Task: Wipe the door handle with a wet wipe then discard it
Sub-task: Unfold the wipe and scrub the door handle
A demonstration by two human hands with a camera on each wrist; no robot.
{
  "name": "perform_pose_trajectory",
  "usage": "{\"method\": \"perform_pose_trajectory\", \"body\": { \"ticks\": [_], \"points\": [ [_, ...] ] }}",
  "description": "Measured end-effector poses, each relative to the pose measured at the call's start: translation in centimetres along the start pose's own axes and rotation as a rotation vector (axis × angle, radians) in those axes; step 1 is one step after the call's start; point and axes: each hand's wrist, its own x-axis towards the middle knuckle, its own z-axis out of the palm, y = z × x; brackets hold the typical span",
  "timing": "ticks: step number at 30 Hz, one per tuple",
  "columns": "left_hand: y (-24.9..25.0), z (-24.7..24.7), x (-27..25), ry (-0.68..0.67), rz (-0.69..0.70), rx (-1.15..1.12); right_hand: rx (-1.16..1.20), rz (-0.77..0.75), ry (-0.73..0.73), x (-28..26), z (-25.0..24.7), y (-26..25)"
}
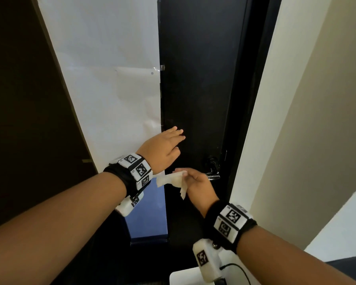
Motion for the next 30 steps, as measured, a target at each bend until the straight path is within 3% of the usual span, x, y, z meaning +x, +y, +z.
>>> {"method": "perform_pose_trajectory", "body": {
  "ticks": [5,11,16,22,27,30],
  "points": [
    [0.9,0.3,-0.6,0.079,-0.116,-0.298,0.371,0.155,-0.019,0.6,-3.0,-1.8],
    [1.3,0.8,-0.6,-0.018,-0.163,-0.412,0.452,0.209,-0.011,0.9,-4.4,-1.8],
    [1.8,1.0,-0.7,-0.013,-0.143,-0.414,0.475,0.242,-0.036,0.7,-4.8,-1.4],
    [2.3,1.1,-0.8,0.034,-0.122,-0.368,0.521,0.365,0.052,0.9,-5.1,-1.0],
    [3.7,1.9,-1.5,0.043,-0.006,-0.201,0.720,0.486,0.070,0.7,-5.2,-1.4],
    [4.5,2.8,-2.1,0.054,0.054,-0.153,0.758,0.481,0.066,0.8,-5.2,-1.7]
  ]
}}
